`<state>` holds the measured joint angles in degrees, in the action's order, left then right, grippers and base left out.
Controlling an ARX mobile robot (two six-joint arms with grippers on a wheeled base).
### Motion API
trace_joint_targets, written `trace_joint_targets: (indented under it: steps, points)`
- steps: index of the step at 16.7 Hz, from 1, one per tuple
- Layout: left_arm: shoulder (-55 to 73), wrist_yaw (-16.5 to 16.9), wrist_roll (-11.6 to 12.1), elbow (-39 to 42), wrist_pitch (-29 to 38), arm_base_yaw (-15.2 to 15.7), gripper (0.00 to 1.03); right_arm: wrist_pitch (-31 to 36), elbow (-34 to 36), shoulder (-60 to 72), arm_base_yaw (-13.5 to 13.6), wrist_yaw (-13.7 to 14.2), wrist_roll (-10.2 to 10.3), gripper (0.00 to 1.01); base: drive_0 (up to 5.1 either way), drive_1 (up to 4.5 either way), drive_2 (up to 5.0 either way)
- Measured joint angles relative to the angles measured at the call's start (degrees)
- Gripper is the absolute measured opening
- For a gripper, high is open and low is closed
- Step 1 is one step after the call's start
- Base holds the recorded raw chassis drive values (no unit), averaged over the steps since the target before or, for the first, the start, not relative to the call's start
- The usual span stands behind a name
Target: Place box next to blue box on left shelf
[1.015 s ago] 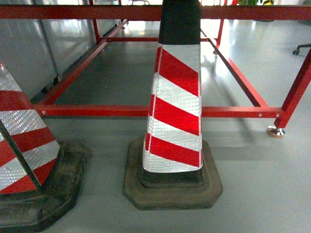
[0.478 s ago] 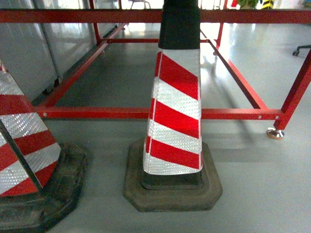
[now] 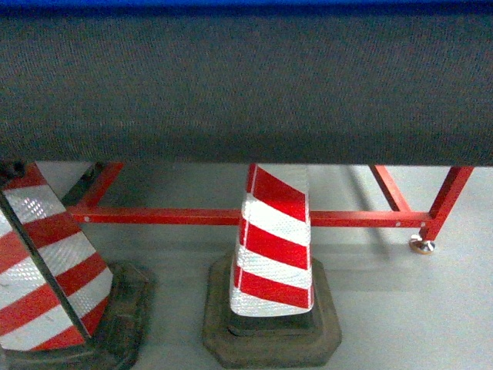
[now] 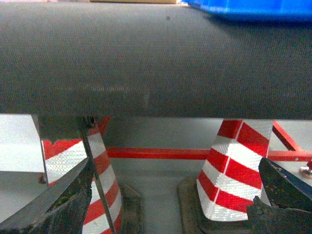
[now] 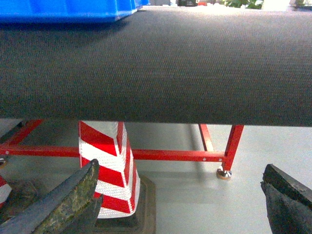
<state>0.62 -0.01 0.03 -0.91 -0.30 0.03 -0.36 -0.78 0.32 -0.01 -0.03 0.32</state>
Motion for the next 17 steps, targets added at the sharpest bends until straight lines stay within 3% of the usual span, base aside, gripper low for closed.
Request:
trace_joint_targets:
  steps: [17]
  points:
    - [0.0, -0.02, 0.02, 0.0, 0.0, 0.0, 0.98, 0.11, 0.0, 0.0, 0.0, 0.0, -0.02, 0.98, 0.0, 0.0, 0.0]
